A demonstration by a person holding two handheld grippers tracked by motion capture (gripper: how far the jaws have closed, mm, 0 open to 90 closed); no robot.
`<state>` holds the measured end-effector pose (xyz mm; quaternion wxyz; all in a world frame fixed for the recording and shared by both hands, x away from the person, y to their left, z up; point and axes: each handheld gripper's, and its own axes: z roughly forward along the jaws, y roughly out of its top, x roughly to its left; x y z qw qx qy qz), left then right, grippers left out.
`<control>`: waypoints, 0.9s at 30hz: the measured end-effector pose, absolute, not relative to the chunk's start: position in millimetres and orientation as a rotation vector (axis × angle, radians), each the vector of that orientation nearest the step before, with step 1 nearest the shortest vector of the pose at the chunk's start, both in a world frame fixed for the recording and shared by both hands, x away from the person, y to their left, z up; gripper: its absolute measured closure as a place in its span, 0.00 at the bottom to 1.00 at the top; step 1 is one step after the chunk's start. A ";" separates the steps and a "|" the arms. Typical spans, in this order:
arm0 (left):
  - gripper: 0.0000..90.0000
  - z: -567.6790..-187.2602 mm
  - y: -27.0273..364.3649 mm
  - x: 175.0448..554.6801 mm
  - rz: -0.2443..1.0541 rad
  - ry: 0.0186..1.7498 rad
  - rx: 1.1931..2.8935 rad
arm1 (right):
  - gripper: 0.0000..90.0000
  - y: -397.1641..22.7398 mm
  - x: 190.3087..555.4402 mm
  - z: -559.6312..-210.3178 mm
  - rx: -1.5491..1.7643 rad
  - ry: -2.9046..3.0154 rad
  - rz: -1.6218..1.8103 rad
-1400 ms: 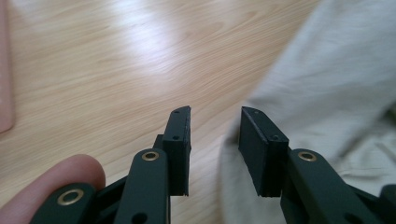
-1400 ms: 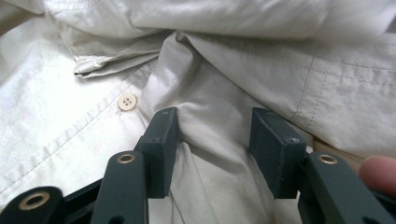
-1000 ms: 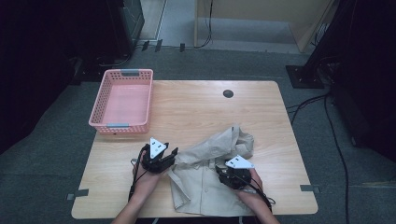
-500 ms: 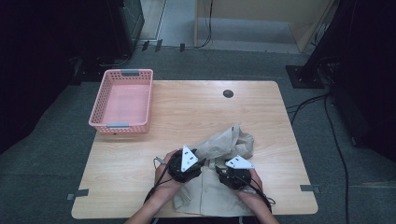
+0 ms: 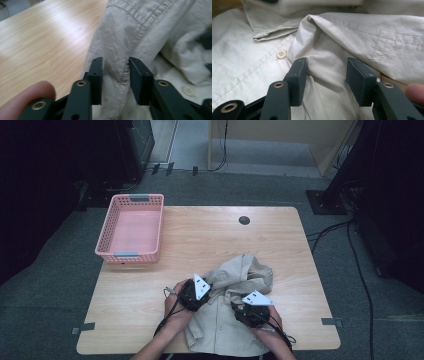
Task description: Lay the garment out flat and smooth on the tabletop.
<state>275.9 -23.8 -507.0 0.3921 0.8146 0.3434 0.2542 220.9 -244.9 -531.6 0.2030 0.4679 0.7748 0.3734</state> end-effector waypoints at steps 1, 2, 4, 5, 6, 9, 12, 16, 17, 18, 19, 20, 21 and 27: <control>0.77 -506.7 -20.0 279.3 0.635 0.893 2.059 | 0.57 -244.9 220.8 -531.6 1.306 2.163 1.043; 0.77 -506.9 -15.9 282.6 0.633 0.916 2.051 | 0.57 -244.9 220.7 -531.6 1.306 2.162 1.043; 0.77 -508.1 -6.9 289.4 0.635 0.968 2.037 | 0.57 -245.0 220.8 -531.6 1.305 2.163 1.042; 0.76 -509.1 -1.9 292.9 0.629 0.996 2.032 | 0.57 -245.0 220.8 -531.6 1.305 2.163 1.043; 0.76 -510.2 3.1 296.2 0.619 1.023 2.028 | 0.57 -245.0 220.8 -531.6 1.305 2.164 1.043; 0.74 -513.7 14.5 303.7 0.619 1.078 2.019 | 0.57 -245.1 220.9 -531.6 1.305 2.165 1.044; 0.71 -512.1 21.6 306.3 0.601 1.097 1.989 | 0.57 -245.1 220.9 -531.6 1.306 2.165 1.046; 0.66 -506.0 20.0 303.2 0.583 1.052 1.966 | 0.57 -245.1 220.9 -531.6 1.306 2.165 1.046; 0.64 -505.0 17.7 301.9 0.578 1.030 1.970 | 0.57 -245.1 220.9 -531.6 1.306 2.165 1.046; 0.63 -504.4 14.3 300.6 0.576 1.006 1.975 | 0.57 -245.1 220.9 -531.6 1.306 2.165 1.046; 0.62 -504.4 12.3 300.1 0.571 0.989 1.977 | 0.57 -245.1 220.9 -531.6 1.305 2.165 1.046; 0.61 -504.8 9.8 299.6 0.564 0.968 1.988 | 0.57 -245.1 220.9 -531.6 1.306 2.165 1.046; 0.60 -505.9 6.9 299.2 0.564 0.951 2.000 | 0.57 -245.1 220.9 -531.6 1.306 2.165 1.047; 0.67 -517.5 -2.4 301.4 0.572 0.916 2.088 | 0.56 -245.1 220.9 -531.7 1.305 2.166 1.047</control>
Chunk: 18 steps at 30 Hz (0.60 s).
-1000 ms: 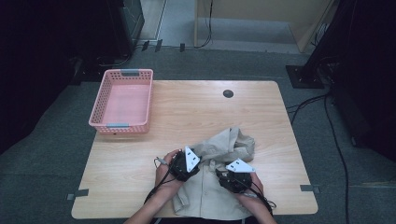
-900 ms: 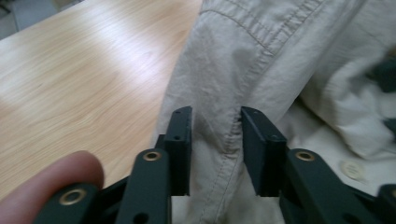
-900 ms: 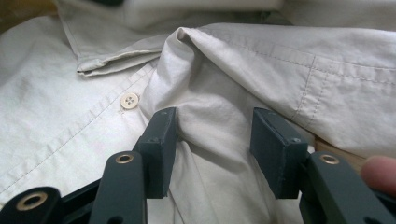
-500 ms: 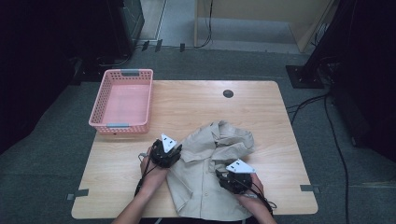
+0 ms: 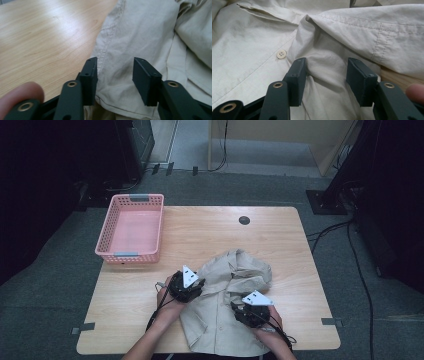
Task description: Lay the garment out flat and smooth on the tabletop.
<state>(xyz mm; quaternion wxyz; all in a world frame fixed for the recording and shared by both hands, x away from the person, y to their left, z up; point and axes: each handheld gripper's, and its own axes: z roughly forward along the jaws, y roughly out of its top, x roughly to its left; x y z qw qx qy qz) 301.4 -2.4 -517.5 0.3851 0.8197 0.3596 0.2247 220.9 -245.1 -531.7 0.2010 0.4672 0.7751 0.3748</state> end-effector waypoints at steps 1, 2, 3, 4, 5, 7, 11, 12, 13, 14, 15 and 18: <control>0.74 -518.7 -2.3 302.1 0.568 0.922 2.096 | 0.56 -245.2 220.9 -531.7 1.305 2.166 1.047; 0.78 -520.4 -2.0 303.1 0.563 0.934 2.104 | 0.56 -245.1 220.9 -531.7 1.305 2.166 1.047; 0.84 -521.7 -1.1 304.2 0.566 0.940 2.115 | 0.56 -245.2 220.9 -531.7 1.304 2.166 1.047; 0.90 -522.9 -0.5 305.0 0.566 0.950 2.119 | 0.56 -245.1 220.9 -531.7 1.305 2.166 1.046; 0.96 -523.4 1.1 306.0 0.564 0.955 2.128 | 0.56 -245.1 220.9 -531.6 1.305 2.166 1.046; 1.00 -524.2 4.5 307.9 0.557 0.972 2.119 | 0.56 -245.2 221.0 -531.7 1.305 2.166 1.047; 1.00 -523.6 12.5 310.7 0.554 0.996 2.110 | 0.56 -245.2 221.0 -531.6 1.306 2.166 1.047; 1.00 -523.8 14.5 311.4 0.554 1.007 2.104 | 0.56 -245.2 221.0 -531.6 1.309 2.166 1.048; 1.00 -524.0 16.9 312.3 0.560 1.008 2.107 | 0.56 -245.3 221.0 -531.6 1.308 2.167 1.049; 1.00 -524.3 18.6 312.8 0.560 1.016 2.103 | 0.56 -245.3 221.0 -531.6 1.309 2.167 1.049; 1.00 -524.3 22.0 314.0 0.562 1.021 2.103 | 0.56 -245.3 221.0 -531.6 1.309 2.166 1.049; 1.00 -525.1 29.8 316.4 0.570 1.049 2.092 | 0.56 -245.6 221.2 -531.7 1.307 2.167 1.051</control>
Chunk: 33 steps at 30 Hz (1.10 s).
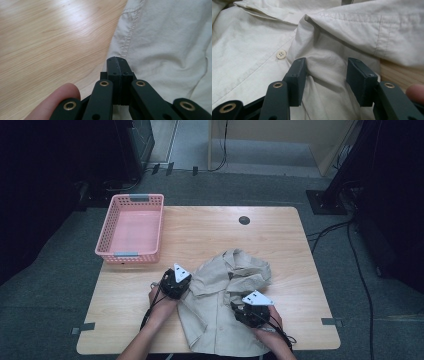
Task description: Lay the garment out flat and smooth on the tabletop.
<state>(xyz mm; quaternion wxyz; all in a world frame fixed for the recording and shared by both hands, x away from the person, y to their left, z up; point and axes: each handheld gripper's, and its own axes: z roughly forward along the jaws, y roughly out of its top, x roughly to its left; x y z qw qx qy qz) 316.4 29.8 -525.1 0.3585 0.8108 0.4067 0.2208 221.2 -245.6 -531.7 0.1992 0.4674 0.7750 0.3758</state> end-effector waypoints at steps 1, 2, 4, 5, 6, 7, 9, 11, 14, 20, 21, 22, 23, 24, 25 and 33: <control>1.00 -524.8 32.7 317.2 0.563 1.059 2.087 | 0.56 -245.6 221.2 -531.7 1.308 2.167 1.052; 1.00 -524.5 34.7 317.8 0.573 1.071 2.081 | 0.56 -245.6 221.2 -531.7 1.308 2.167 1.051; 1.00 -523.1 39.6 319.1 0.575 1.101 2.072 | 0.56 -245.6 221.2 -531.7 1.308 2.167 1.052; 1.00 -522.2 40.7 319.0 0.570 1.111 2.059 | 0.56 -245.6 221.3 -531.7 1.308 2.167 1.052; 1.00 -520.2 41.8 318.5 0.563 1.109 2.044 | 0.56 -245.6 221.3 -531.7 1.308 2.167 1.051; 0.95 -517.8 41.7 317.3 0.560 1.095 2.027 | 0.56 -245.6 221.2 -531.7 1.308 2.167 1.051; 0.82 -513.0 39.4 315.1 0.540 1.057 2.010 | 0.56 -245.6 221.3 -531.7 1.308 2.167 1.051; 0.75 -508.5 34.5 313.0 0.528 1.027 2.002 | 0.56 -245.6 221.3 -531.7 1.308 2.167 1.050; 0.67 -506.5 29.6 312.0 0.488 1.006 1.990 | 0.56 -245.4 221.2 -531.6 1.309 2.167 1.050; 0.69 -518.2 26.5 316.6 0.465 1.061 2.076 | 0.56 -245.4 221.2 -531.6 1.308 2.167 1.049; 0.74 -519.9 26.1 316.6 0.473 1.063 2.087 | 0.56 -245.4 221.2 -531.6 1.309 2.167 1.049; 0.80 -522.1 24.9 315.9 0.486 1.051 2.104 | 0.56 -245.4 221.2 -531.6 1.309 2.167 1.049; 0.87 -522.7 24.2 315.0 0.497 1.040 2.111 | 0.56 -245.4 221.2 -531.6 1.308 2.167 1.049; 0.91 -523.1 23.2 313.8 0.513 1.027 2.115 | 0.56 -245.5 221.2 -531.7 1.307 2.167 1.049; 0.94 -523.1 21.9 312.7 0.528 1.025 2.117 | 0.56 -245.4 221.1 -531.6 1.309 2.167 1.049; 0.98 -523.9 48.4 319.3 0.610 1.151 2.070 | 0.58 -253.6 216.4 -531.8 1.330 2.139 1.030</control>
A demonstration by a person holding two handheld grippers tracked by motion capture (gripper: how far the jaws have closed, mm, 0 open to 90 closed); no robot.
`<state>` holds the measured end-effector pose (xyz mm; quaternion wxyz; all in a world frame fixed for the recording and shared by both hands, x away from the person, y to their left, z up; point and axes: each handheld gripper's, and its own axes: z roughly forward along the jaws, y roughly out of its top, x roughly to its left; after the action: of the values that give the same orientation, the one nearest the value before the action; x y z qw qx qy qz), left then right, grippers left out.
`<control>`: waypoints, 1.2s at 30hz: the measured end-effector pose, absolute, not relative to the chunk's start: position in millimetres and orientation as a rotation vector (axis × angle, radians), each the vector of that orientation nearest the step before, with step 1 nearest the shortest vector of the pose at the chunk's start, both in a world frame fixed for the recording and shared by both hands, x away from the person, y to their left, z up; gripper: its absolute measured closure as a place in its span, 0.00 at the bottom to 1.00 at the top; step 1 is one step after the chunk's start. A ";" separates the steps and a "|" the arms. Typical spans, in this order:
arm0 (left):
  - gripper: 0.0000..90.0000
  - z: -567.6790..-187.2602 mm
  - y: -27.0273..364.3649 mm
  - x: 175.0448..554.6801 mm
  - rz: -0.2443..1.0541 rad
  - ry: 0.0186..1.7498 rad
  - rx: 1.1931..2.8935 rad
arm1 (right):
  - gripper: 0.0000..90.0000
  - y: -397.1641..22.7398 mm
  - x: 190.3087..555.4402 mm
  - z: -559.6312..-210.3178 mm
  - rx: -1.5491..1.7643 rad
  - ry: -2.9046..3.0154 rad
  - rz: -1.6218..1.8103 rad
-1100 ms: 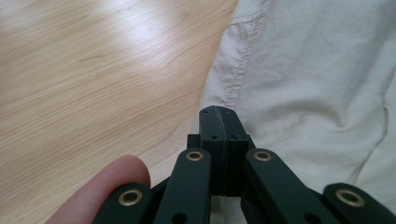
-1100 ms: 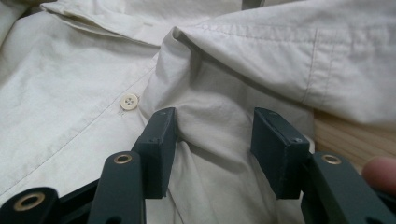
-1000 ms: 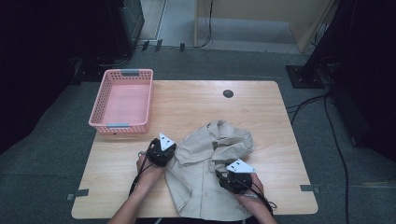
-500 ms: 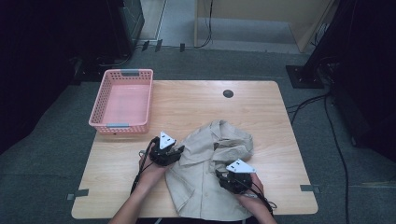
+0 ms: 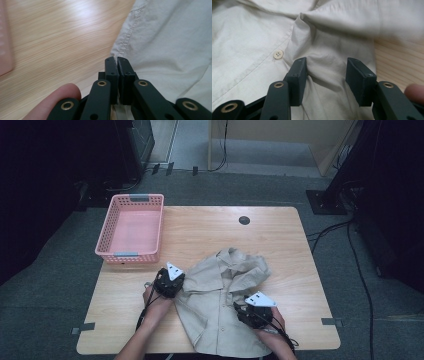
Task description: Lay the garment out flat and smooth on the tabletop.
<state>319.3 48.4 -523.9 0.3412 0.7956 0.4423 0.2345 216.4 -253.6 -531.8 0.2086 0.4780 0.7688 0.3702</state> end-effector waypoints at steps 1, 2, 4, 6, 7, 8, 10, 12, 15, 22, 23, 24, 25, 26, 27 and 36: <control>0.98 -524.1 52.3 319.9 0.604 1.161 2.058 | 0.58 -255.8 215.1 -531.8 1.341 2.132 1.028; 0.98 -524.1 55.8 320.1 0.601 1.165 2.054 | 0.58 -258.2 214.2 -531.8 1.347 2.129 1.029; 0.98 -524.7 57.6 319.4 0.598 1.158 2.050 | 0.58 -262.6 213.4 -531.8 1.352 2.123 1.031; 0.98 -526.7 56.2 317.5 0.625 1.113 2.061 | 0.58 -264.8 213.1 -531.8 1.356 2.117 1.028; 0.98 -527.3 56.0 317.1 0.630 1.099 2.063 | 0.58 -265.5 213.1 -531.8 1.362 2.116 1.032; 0.98 -527.1 56.7 317.3 0.624 1.096 2.065 | 0.57 -265.9 213.1 -531.6 1.367 2.118 1.038; 0.96 -527.0 59.7 318.9 0.574 1.098 2.052 | 0.55 -268.1 213.2 -530.7 1.379 2.132 1.052; 0.96 -527.0 61.9 320.2 0.544 1.111 2.036 | 0.55 -271.6 213.6 -524.9 1.414 2.154 1.067; 0.95 -527.0 61.2 319.7 0.555 1.107 2.042 | 0.55 -277.5 211.2 -506.9 1.427 2.102 1.137; 0.94 -527.0 59.6 318.3 0.575 1.113 2.044 | 0.54 -272.5 219.1 -469.6 1.387 2.023 1.157; 0.93 -527.0 59.9 318.3 0.571 1.116 2.042 | 0.54 -270.5 222.1 -466.1 1.377 2.010 1.128; 0.93 -527.0 59.9 318.2 0.572 1.117 2.041 | 0.54 -269.6 225.7 -462.5 1.367 1.989 1.105; 0.93 -527.1 59.9 318.2 0.572 1.116 2.041 | 0.54 -269.9 230.7 -457.8 1.370 1.962 1.094; 0.93 -527.1 59.8 318.2 0.573 1.116 2.042 | 0.54 -270.7 233.9 -454.8 1.377 1.951 1.092; 0.93 -527.1 59.8 318.2 0.573 1.117 2.041 | 0.54 -272.4 239.4 -450.4 1.383 1.932 1.083; 0.92 -526.9 60.1 318.3 0.574 1.119 2.041 | 0.54 -273.4 257.0 -432.2 1.357 1.863 1.071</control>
<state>318.3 60.1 -526.9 0.3636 0.7931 0.4348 0.2229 257.0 -273.4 -432.2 0.2955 0.5099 0.7004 0.4027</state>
